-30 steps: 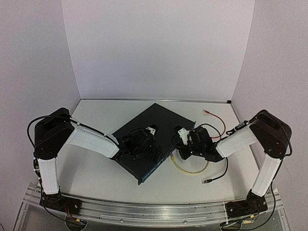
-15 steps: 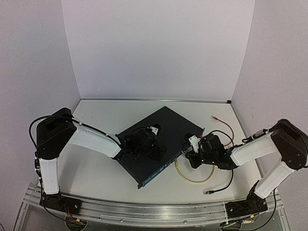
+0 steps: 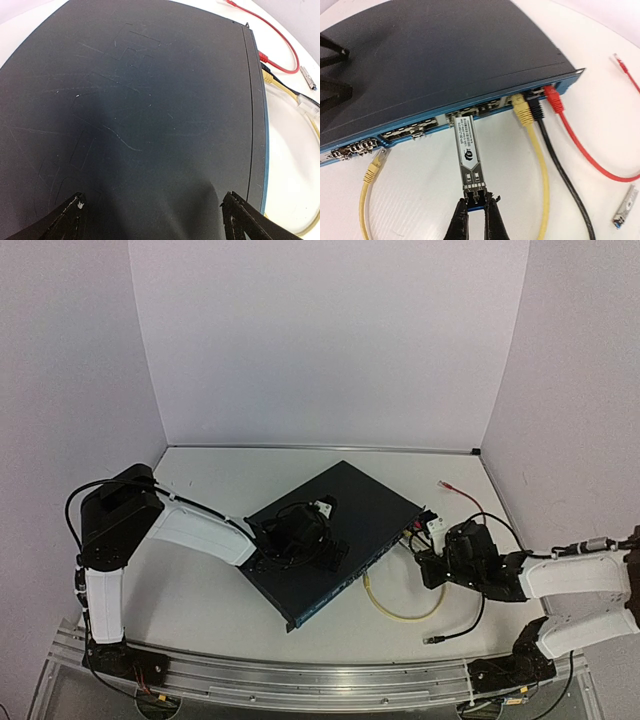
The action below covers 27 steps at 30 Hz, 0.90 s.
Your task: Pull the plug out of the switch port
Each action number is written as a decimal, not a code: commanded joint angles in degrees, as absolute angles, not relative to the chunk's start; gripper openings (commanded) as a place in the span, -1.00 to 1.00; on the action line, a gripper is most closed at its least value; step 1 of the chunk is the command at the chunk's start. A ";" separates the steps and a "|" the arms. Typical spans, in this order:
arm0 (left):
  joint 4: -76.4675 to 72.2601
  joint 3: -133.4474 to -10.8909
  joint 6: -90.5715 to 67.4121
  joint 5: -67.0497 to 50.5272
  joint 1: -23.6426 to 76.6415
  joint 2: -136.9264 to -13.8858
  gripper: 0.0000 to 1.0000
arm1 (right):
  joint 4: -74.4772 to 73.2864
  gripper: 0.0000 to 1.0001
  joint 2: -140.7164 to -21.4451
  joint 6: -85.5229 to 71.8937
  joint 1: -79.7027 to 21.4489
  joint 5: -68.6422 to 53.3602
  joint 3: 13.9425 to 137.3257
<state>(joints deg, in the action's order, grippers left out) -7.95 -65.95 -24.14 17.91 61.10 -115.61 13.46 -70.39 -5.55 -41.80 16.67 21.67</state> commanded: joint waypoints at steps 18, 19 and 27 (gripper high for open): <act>11.30 -72.77 -22.82 15.19 58.62 -113.99 0.99 | -29.11 -1.00 -67.06 -35.09 -19.50 33.06 35.53; 10.92 -73.64 -21.86 14.75 58.62 -114.10 0.99 | -29.38 -1.00 -67.16 -35.63 -18.78 32.37 35.18; 10.84 -80.93 -15.05 10.62 58.62 -117.53 0.99 | -29.87 -0.94 -68.05 -41.81 -14.11 28.80 30.63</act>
